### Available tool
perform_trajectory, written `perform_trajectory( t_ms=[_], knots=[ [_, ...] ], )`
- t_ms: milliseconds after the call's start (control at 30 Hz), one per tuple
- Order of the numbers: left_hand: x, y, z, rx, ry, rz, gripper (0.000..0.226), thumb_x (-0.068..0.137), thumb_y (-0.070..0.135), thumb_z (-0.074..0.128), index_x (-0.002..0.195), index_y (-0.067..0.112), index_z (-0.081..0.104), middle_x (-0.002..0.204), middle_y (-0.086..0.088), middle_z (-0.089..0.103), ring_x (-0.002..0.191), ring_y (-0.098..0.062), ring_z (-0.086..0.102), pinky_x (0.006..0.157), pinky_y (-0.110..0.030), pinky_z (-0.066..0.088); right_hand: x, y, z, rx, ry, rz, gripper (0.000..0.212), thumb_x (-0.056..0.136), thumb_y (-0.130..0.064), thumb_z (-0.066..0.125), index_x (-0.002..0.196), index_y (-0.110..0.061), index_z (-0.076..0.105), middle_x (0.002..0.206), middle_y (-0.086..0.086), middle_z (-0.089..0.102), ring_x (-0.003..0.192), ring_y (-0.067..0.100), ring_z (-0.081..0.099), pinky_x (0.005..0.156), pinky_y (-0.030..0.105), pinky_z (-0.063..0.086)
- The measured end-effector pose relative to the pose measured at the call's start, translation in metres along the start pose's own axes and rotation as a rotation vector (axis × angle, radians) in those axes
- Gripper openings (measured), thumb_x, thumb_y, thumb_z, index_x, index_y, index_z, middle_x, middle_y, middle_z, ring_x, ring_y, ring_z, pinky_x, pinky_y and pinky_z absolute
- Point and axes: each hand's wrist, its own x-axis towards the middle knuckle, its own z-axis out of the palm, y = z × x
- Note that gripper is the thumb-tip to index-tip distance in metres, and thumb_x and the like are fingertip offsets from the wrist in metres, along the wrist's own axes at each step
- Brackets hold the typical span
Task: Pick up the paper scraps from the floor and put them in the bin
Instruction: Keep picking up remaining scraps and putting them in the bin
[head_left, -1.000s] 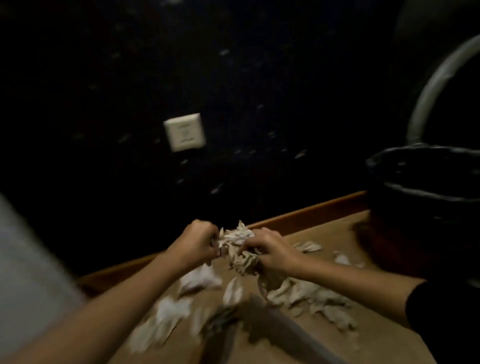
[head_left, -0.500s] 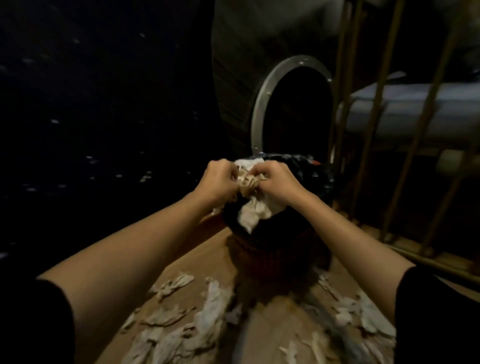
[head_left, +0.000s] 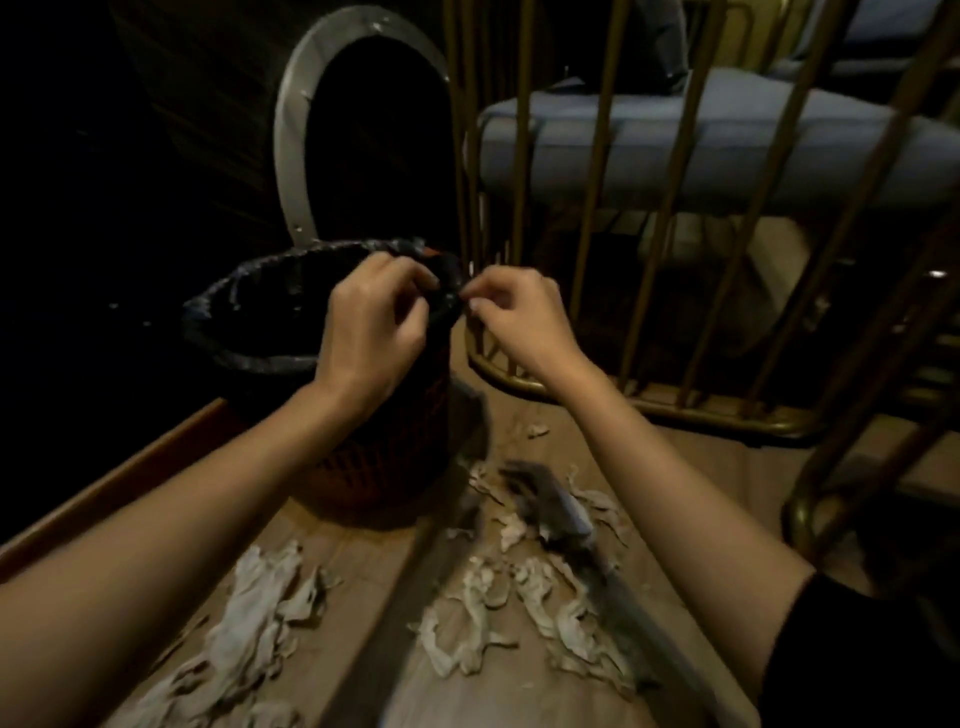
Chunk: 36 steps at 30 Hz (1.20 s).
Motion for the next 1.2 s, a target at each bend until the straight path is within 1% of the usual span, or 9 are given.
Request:
perform_trajectory(
  t_ms=[233, 333, 467, 567, 633, 800, 900, 1033, 1200],
  knots=[
    [-0.092, 0.026, 0.097, -0.071, -0.535, -0.006, 0.038, 0.084, 0.013, 0.055, 0.122, 0.018, 0.051, 0.123, -0.007, 0.048, 0.111, -0.021, 0.049, 0.093, -0.026, 0.04, -0.128, 0.154, -0.014, -0.086, -0.003, 0.73, 0.017, 0.082, -0.003, 0.06, 0.095, -0.011, 0.068, 0.106, 0.013, 0.067, 0.105, 0.027, 0.061, 0.085, 0.034, 0.049],
    [-0.124, 0.017, 0.14, 0.004, -0.881, -0.13, 0.065, 0.086, 0.028, 0.057, 0.141, 0.038, 0.023, 0.154, -0.008, 0.013, 0.137, -0.031, 0.023, 0.111, -0.04, 0.031, -0.172, 0.189, -0.019, -0.259, -0.127, 0.733, 0.037, 0.086, -0.009, 0.057, 0.123, -0.012, 0.057, 0.136, 0.013, 0.05, 0.128, 0.029, 0.043, 0.104, 0.033, 0.033],
    [-0.145, 0.016, 0.193, -0.014, -1.091, -0.156, 0.079, 0.083, 0.029, 0.063, 0.141, 0.048, 0.013, 0.158, -0.01, -0.008, 0.144, -0.038, 0.001, 0.116, -0.049, 0.018, -0.194, 0.211, -0.01, -0.464, -0.357, 0.639, 0.051, 0.093, -0.025, 0.049, 0.141, -0.031, 0.032, 0.156, 0.012, 0.018, 0.141, 0.037, 0.015, 0.114, 0.041, 0.016],
    [-0.162, 0.018, 0.218, -0.003, -1.095, -0.107, 0.062, 0.081, 0.028, 0.064, 0.134, 0.042, 0.035, 0.151, -0.011, 0.026, 0.137, -0.035, 0.027, 0.109, -0.043, 0.034, -0.195, 0.212, 0.011, -0.556, -0.34, 0.502, 0.048, 0.093, -0.018, 0.045, 0.139, -0.03, 0.036, 0.15, 0.01, 0.032, 0.137, 0.033, 0.023, 0.111, 0.04, 0.026],
    [-0.173, 0.018, 0.219, -0.09, -0.936, -0.125, 0.033, 0.082, 0.019, 0.06, 0.114, 0.027, 0.06, 0.123, -0.009, 0.055, 0.114, -0.026, 0.051, 0.09, -0.032, 0.046, -0.2, 0.21, 0.029, -0.605, -0.255, 0.442, 0.037, 0.091, -0.014, 0.047, 0.127, -0.019, 0.052, 0.133, 0.011, 0.049, 0.125, 0.028, 0.04, 0.098, 0.034, 0.038],
    [-0.187, 0.009, 0.199, -0.124, -0.78, -0.161, 0.019, 0.078, -0.002, 0.054, 0.087, 0.004, 0.07, 0.095, -0.01, 0.066, 0.091, -0.024, 0.06, 0.067, -0.019, 0.04, -0.228, 0.202, 0.055, -0.592, -0.073, 0.412, 0.022, 0.077, 0.014, 0.055, 0.09, 0.0, 0.067, 0.092, 0.013, 0.062, 0.091, 0.025, 0.057, 0.064, 0.026, 0.043],
    [-0.191, 0.002, 0.181, -0.202, -0.644, -0.226, 0.018, 0.075, -0.005, 0.056, 0.08, 0.007, 0.069, 0.08, 0.001, 0.064, 0.074, -0.013, 0.057, 0.055, -0.009, 0.033, -0.232, 0.186, 0.04, -0.52, 0.06, 0.497, 0.027, 0.081, 0.016, 0.048, 0.087, 0.001, 0.069, 0.09, 0.014, 0.065, 0.086, 0.025, 0.059, 0.067, 0.031, 0.048],
    [-0.202, -0.002, 0.158, -0.148, -0.601, -0.198, 0.011, 0.077, 0.001, 0.06, 0.083, 0.006, 0.068, 0.088, -0.006, 0.064, 0.079, -0.017, 0.058, 0.058, -0.017, 0.034, -0.258, 0.167, 0.001, -0.51, 0.357, 0.586, 0.027, 0.079, 0.013, 0.053, 0.086, -0.005, 0.072, 0.085, 0.01, 0.068, 0.085, 0.022, 0.056, 0.067, 0.028, 0.043],
    [-0.227, -0.001, 0.138, 0.024, -1.02, -0.237, 0.055, 0.07, 0.037, 0.065, 0.122, 0.025, 0.053, 0.128, -0.005, 0.044, 0.118, -0.027, 0.042, 0.094, -0.035, 0.043, -0.299, 0.172, -0.003, -0.616, 0.203, 0.704, 0.03, 0.085, 0.004, 0.049, 0.106, -0.007, 0.067, 0.108, 0.012, 0.065, 0.104, 0.03, 0.054, 0.082, 0.036, 0.048]
  ],
)
